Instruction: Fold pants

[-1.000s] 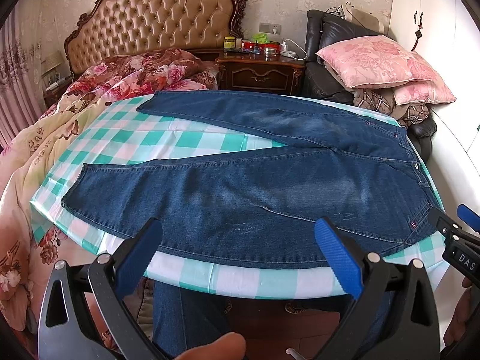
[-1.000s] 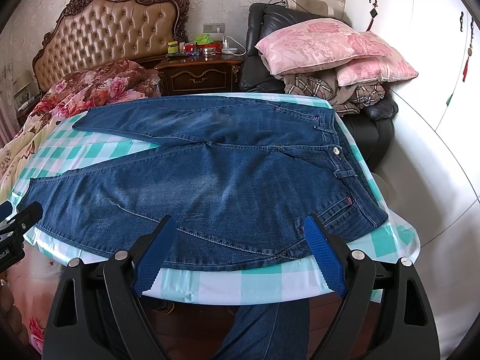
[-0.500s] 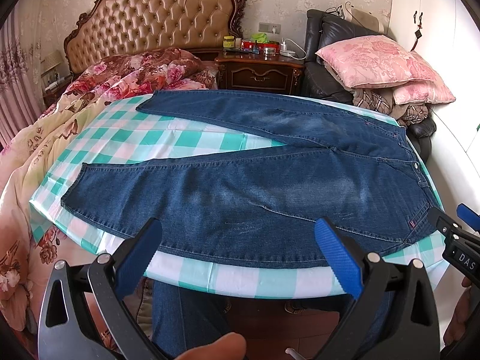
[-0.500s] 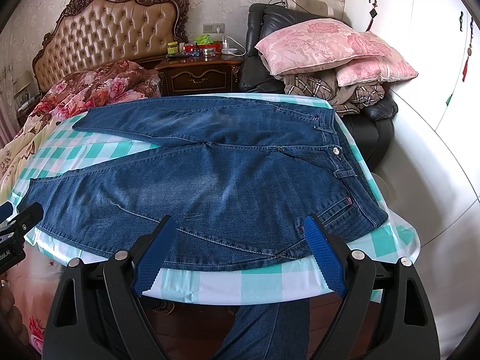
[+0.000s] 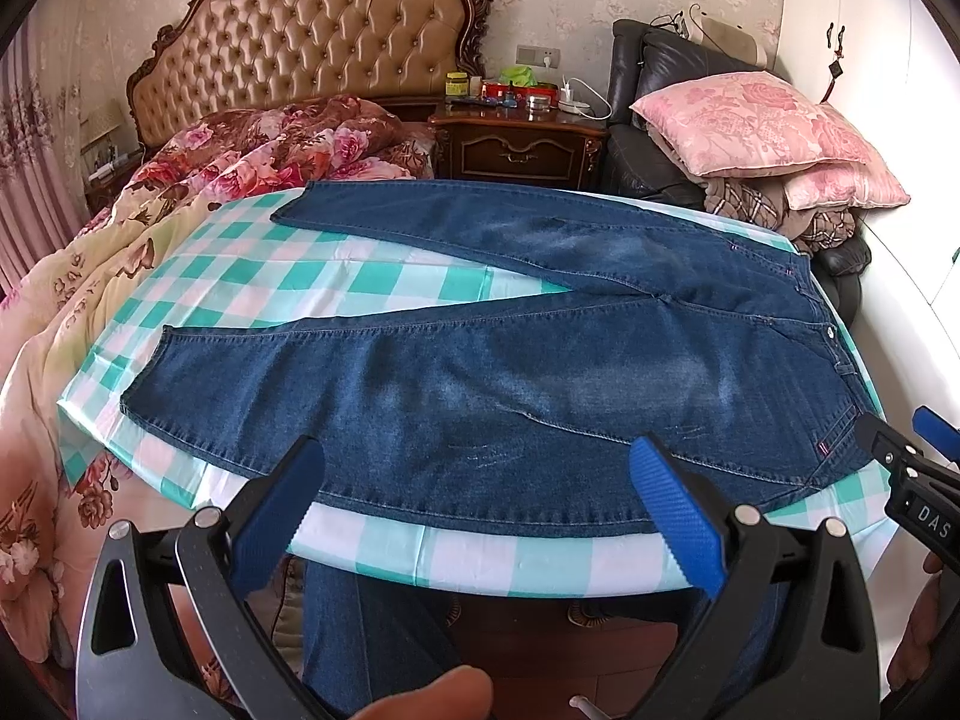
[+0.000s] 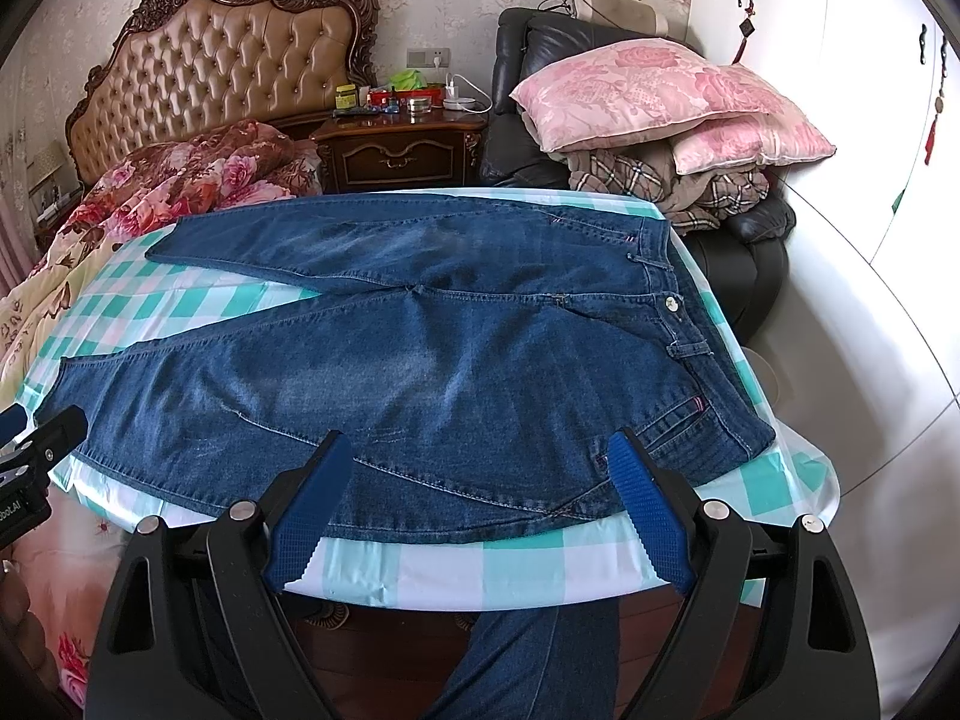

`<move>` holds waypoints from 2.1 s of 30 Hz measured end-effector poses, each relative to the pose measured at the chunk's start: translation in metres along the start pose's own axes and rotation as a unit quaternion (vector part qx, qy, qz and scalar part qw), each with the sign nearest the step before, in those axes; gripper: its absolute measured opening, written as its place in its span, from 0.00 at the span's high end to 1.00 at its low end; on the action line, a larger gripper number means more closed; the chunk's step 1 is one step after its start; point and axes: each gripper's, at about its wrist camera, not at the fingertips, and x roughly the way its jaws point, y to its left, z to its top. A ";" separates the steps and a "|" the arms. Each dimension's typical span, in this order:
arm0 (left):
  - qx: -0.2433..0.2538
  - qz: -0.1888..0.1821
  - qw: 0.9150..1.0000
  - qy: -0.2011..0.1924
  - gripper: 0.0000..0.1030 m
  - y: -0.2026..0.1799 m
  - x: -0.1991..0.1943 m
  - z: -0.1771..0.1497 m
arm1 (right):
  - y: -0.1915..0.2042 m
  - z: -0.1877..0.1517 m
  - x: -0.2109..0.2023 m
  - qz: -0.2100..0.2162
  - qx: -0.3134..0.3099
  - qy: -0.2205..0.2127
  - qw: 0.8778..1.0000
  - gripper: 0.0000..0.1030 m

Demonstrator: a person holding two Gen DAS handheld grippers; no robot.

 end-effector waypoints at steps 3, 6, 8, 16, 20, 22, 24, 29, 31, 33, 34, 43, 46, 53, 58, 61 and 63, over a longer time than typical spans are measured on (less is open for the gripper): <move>0.001 -0.001 1.000 -0.001 0.01 -0.001 -0.001 0.001 | 0.000 0.000 0.000 0.000 -0.001 -0.001 1.000 0.19; 0.002 -0.002 1.000 -0.001 0.01 -0.005 0.000 0.002 | 0.001 0.002 -0.001 -0.004 -0.003 -0.002 1.000 0.19; 0.002 -0.002 1.000 -0.001 0.01 -0.007 0.000 0.002 | 0.000 0.004 -0.002 -0.004 -0.003 -0.003 1.000 0.19; 0.000 -0.002 1.000 0.000 0.01 -0.006 0.000 0.002 | 0.003 0.006 -0.004 0.001 -0.009 -0.003 1.000 0.19; 0.001 -0.003 1.000 0.000 0.01 -0.007 -0.001 0.002 | 0.007 0.005 -0.002 -0.003 -0.015 -0.004 1.000 0.19; 0.001 -0.003 1.000 -0.001 0.01 -0.008 -0.001 0.003 | 0.008 0.005 -0.003 -0.002 -0.019 -0.006 1.000 0.19; -0.001 -0.003 1.000 0.000 0.01 -0.007 -0.001 0.002 | 0.007 0.003 -0.003 0.005 -0.014 -0.006 1.000 0.19; -0.001 -0.004 1.000 0.002 0.01 -0.011 0.000 0.003 | 0.006 0.001 -0.002 0.009 -0.008 -0.003 1.000 0.19; -0.002 -0.004 1.000 0.000 0.01 -0.008 0.000 0.002 | 0.007 0.000 -0.002 0.009 -0.008 -0.003 1.000 0.19; -0.001 -0.004 1.000 0.000 0.01 -0.009 0.000 0.002 | 0.006 0.000 -0.002 0.009 -0.008 -0.003 1.000 0.19; -0.001 -0.003 1.000 0.000 0.01 -0.009 0.000 0.002 | 0.006 0.000 -0.002 0.009 -0.008 -0.003 1.000 0.19; -0.002 -0.005 1.000 0.001 0.01 -0.006 0.004 0.000 | 0.006 -0.001 -0.001 0.008 -0.006 -0.003 1.000 0.19; -0.003 -0.005 1.000 0.001 0.01 -0.006 0.003 0.000 | 0.007 -0.002 -0.001 0.009 -0.006 -0.003 1.000 0.19; -0.002 -0.008 1.000 0.001 0.01 -0.005 0.005 -0.007 | 0.006 -0.003 0.001 0.009 -0.007 -0.001 1.000 0.19; -0.004 -0.008 1.000 0.003 0.01 -0.005 0.005 -0.006 | 0.005 -0.003 0.001 0.009 -0.006 -0.001 1.000 0.19; -0.004 -0.008 1.000 0.003 0.01 -0.004 0.006 -0.006 | 0.005 -0.003 0.001 0.009 -0.006 -0.001 1.000 0.19; -0.005 -0.008 1.000 0.004 0.01 -0.005 0.006 -0.007 | 0.003 -0.003 0.002 0.008 -0.003 -0.001 1.000 0.19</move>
